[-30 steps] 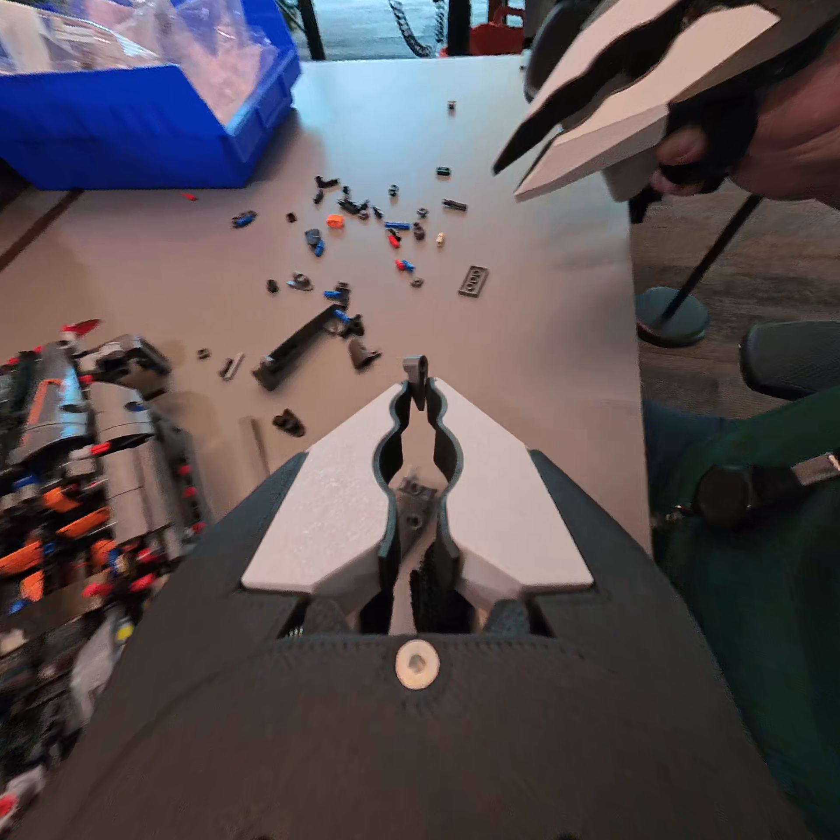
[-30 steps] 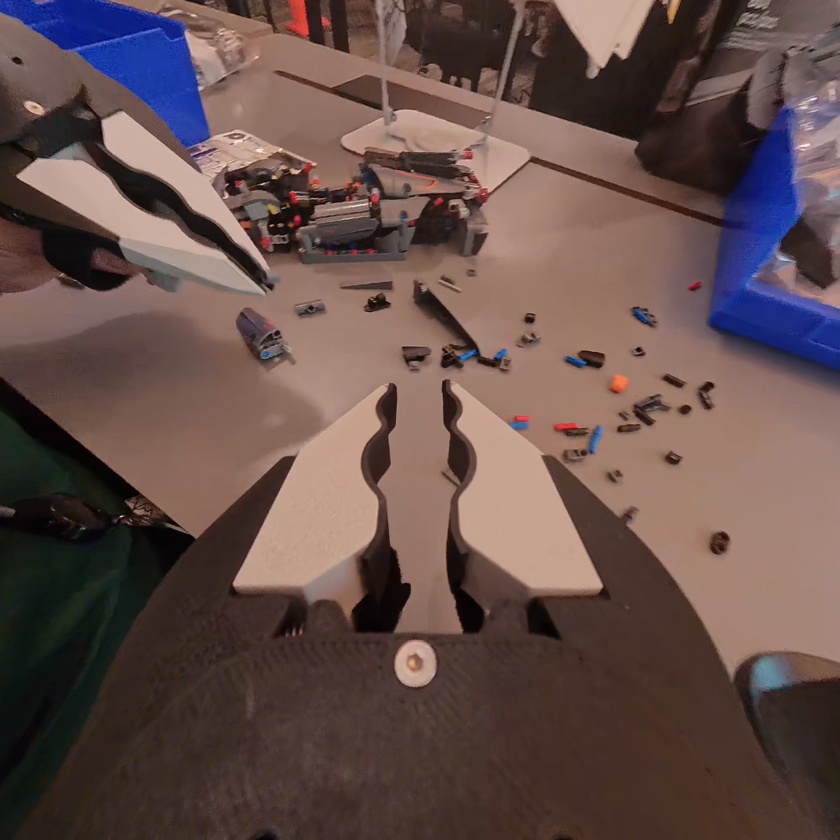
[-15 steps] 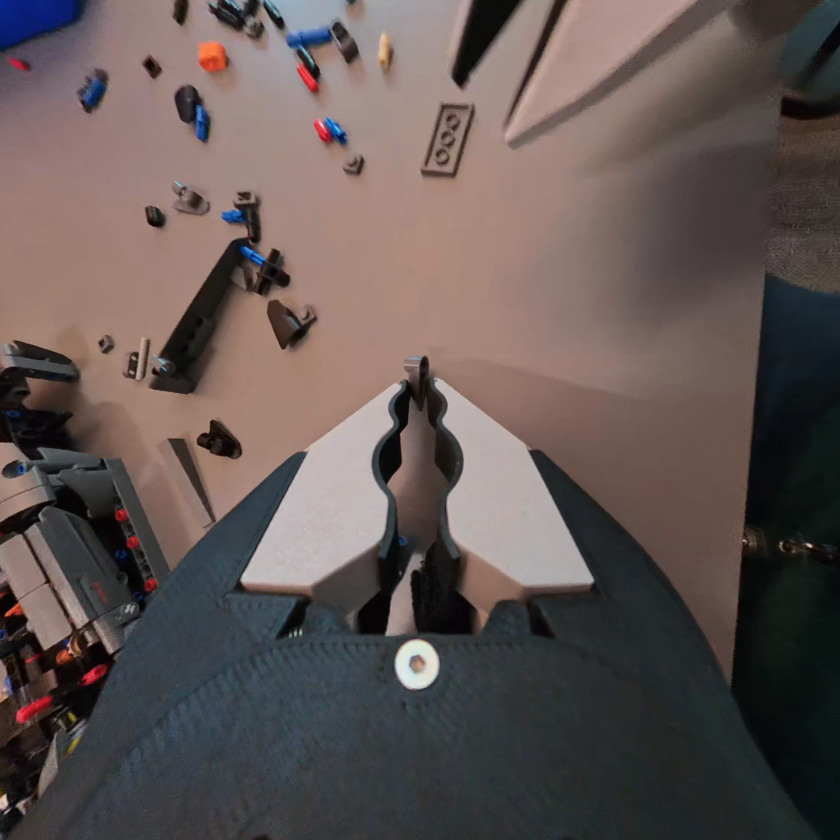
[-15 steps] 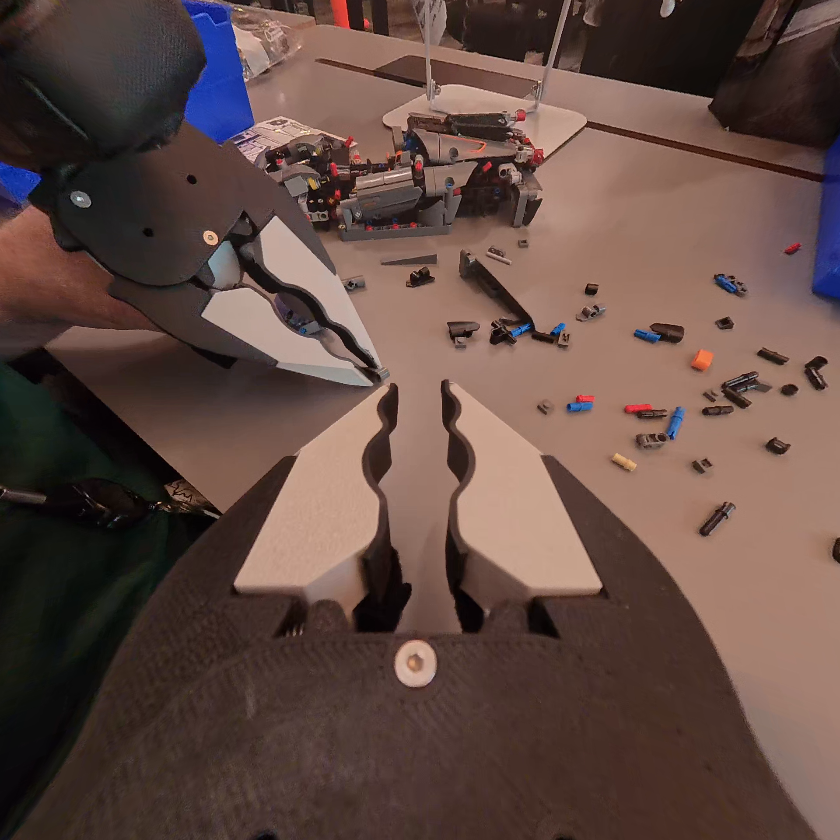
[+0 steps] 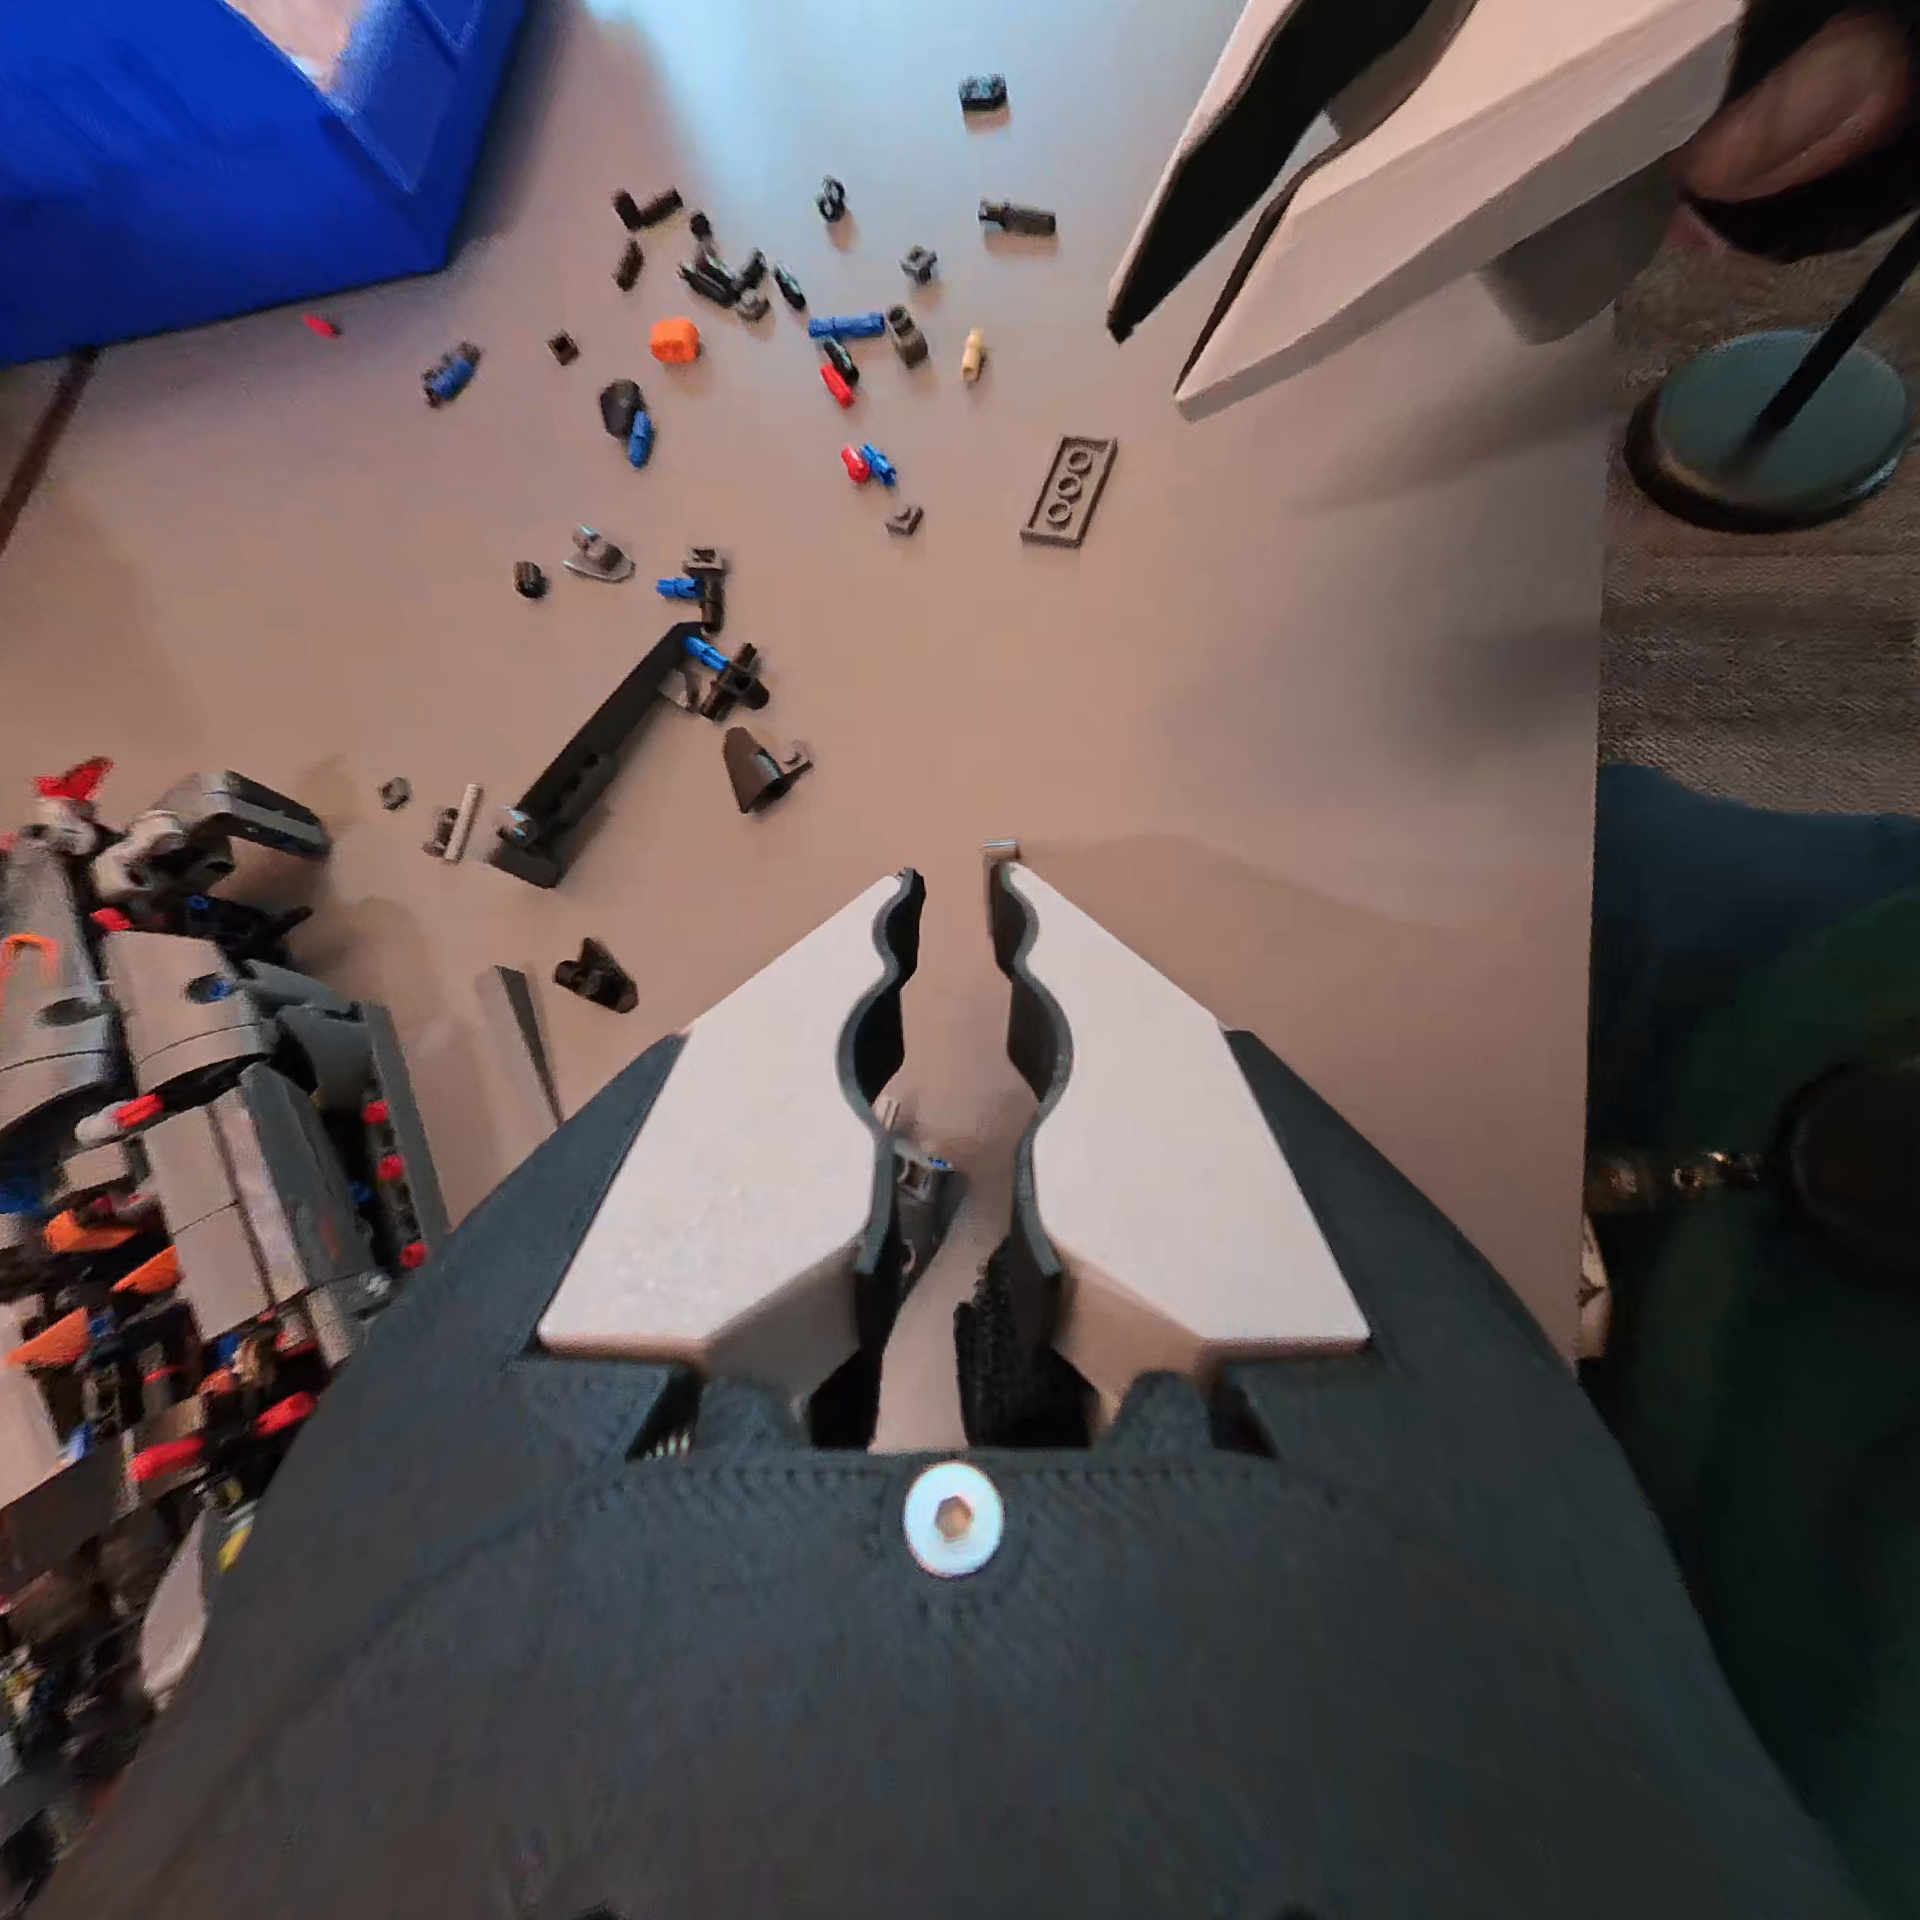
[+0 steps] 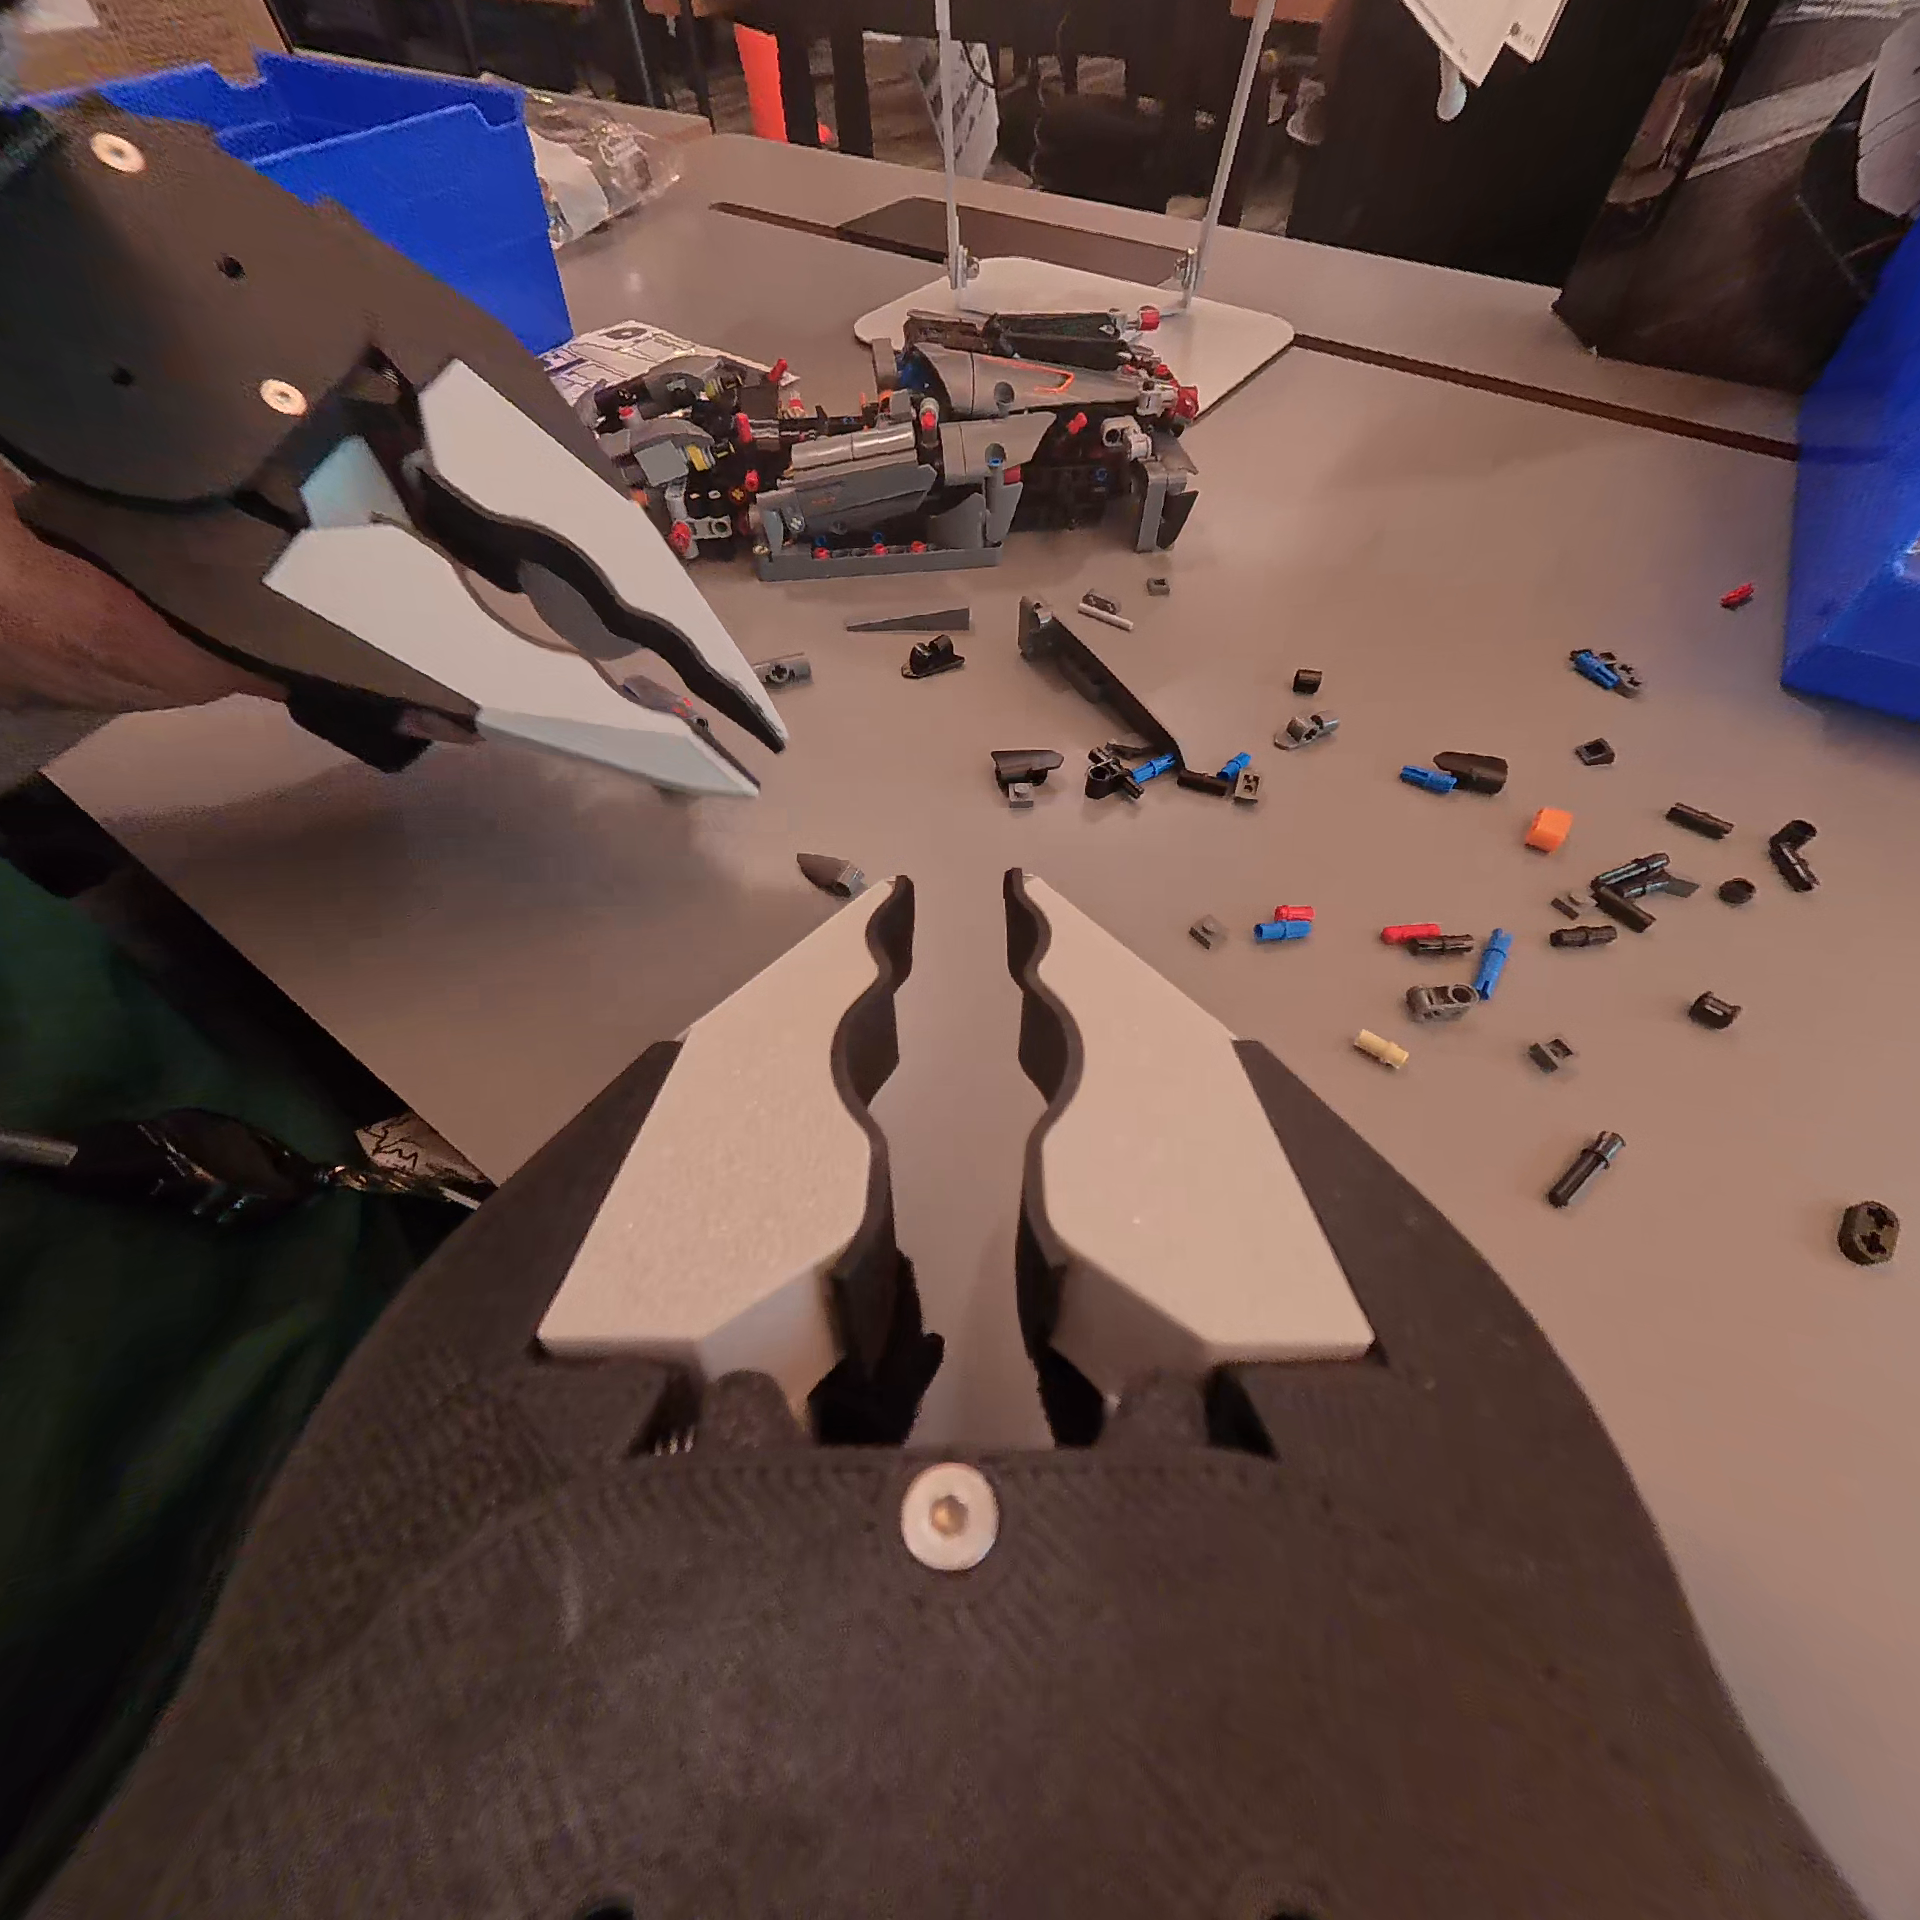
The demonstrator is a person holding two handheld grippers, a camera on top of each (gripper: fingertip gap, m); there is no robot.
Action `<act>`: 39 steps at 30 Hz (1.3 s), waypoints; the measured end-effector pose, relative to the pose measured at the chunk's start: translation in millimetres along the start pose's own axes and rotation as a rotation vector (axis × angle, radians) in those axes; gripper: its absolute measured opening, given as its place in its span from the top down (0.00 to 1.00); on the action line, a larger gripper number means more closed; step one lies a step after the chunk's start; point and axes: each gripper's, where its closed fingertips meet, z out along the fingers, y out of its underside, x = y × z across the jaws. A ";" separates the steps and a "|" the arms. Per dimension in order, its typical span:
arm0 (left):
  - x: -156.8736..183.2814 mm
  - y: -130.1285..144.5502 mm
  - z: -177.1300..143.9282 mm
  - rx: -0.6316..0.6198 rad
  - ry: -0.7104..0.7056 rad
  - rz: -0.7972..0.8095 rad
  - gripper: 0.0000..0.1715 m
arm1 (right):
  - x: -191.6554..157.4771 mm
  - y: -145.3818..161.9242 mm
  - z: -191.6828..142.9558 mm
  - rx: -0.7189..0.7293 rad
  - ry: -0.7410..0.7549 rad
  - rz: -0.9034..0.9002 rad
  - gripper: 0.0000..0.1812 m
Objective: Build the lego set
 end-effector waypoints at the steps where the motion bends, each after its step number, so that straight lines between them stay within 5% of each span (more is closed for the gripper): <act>1: -0.7 -0.9 -4.4 0.022 -0.010 0.011 0.94 | -0.2 0.3 0.6 0.003 0.002 0.002 0.91; 15: -18.6 6.8 -24.1 0.175 -0.327 0.112 0.88 | -2.3 -18.4 56.4 0.069 -0.007 -0.109 0.84; 39: -22.0 6.7 -20.8 0.199 -0.307 0.072 0.88 | -2.4 -17.4 64.3 0.067 0.058 -0.263 0.84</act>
